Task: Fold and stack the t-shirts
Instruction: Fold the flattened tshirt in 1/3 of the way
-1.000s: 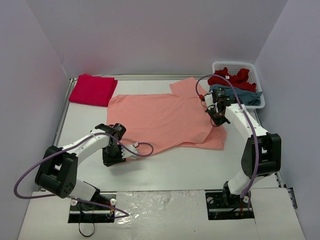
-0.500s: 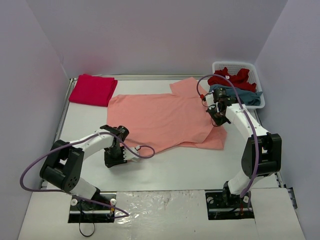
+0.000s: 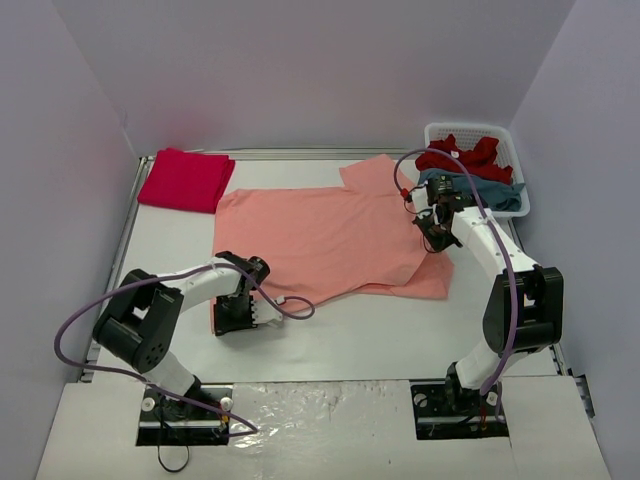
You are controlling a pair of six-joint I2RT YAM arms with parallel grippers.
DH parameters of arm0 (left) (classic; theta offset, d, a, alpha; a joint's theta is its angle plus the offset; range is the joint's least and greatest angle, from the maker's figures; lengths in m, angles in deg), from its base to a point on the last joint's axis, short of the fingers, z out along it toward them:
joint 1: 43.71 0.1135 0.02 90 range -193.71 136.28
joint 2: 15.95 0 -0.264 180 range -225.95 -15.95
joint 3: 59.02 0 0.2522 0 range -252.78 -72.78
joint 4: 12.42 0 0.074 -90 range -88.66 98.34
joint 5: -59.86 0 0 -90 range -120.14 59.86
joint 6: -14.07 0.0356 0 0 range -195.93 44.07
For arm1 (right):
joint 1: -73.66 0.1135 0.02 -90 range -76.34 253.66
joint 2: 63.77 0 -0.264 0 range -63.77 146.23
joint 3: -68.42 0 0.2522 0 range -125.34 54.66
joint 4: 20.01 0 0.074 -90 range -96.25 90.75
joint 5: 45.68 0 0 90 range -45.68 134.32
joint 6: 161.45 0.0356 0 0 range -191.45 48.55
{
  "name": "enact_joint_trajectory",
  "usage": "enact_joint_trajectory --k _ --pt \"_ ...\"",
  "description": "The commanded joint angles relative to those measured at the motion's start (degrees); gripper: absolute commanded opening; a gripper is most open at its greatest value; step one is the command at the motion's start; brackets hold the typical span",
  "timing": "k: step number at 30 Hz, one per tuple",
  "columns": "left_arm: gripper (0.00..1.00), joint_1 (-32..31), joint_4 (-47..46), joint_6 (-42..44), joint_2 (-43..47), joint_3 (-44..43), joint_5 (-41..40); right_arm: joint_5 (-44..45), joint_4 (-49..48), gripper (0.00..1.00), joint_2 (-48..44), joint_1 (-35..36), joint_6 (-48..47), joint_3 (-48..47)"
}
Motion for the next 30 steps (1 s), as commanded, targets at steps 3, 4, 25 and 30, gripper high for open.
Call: enact_joint_trajectory --k 3,4,25,30 --pt "0.12 -3.1 1.6 -3.2 -1.1 -1.1 -1.8 0.7 1.3 0.0 -2.1 -0.6 -0.6 -1.3" --pt "0.08 -3.4 1.7 -3.6 -1.2 -1.3 -2.0 0.7 1.3 0.0 -2.2 -0.6 -0.6 -1.3" --pt "0.02 -5.6 3.0 -6.8 6.3 -3.4 -5.0 0.3 1.2 0.0 -4.2 -0.8 -1.2 -0.2" --pt "0.02 -5.6 4.1 -7.0 8.6 -4.8 -5.0 -0.3 1.3 0.0 -4.9 -0.8 -1.1 0.4"
